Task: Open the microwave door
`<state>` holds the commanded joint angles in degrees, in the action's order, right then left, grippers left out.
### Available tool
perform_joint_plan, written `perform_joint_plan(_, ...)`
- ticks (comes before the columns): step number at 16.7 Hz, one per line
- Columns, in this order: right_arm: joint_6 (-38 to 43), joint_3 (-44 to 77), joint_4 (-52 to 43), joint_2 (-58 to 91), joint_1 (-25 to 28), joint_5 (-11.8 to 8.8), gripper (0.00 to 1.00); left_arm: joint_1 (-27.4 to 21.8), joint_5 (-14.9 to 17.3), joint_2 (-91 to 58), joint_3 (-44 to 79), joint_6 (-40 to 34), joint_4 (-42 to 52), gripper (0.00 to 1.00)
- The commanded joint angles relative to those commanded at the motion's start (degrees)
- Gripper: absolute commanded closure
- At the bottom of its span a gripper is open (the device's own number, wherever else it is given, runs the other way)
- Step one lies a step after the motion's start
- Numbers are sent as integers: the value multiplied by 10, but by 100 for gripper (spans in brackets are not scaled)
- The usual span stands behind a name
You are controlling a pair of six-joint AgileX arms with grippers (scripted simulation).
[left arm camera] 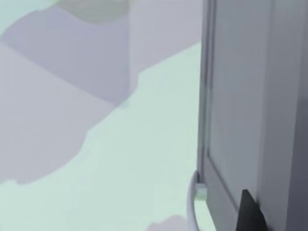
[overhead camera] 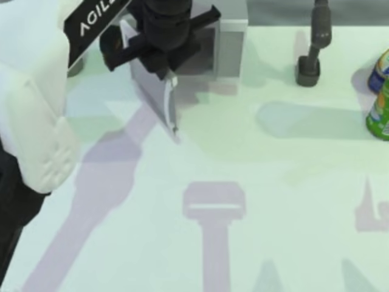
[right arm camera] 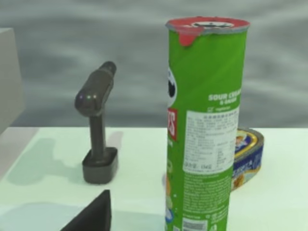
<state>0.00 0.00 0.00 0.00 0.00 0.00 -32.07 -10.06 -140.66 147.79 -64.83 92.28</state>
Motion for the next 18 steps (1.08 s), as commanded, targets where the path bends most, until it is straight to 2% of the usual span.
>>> perform_joint_plan(18, 0, 0, 0, 0, 0, 0, 0, 1, 0, 10, -21, 0, -11, 100)
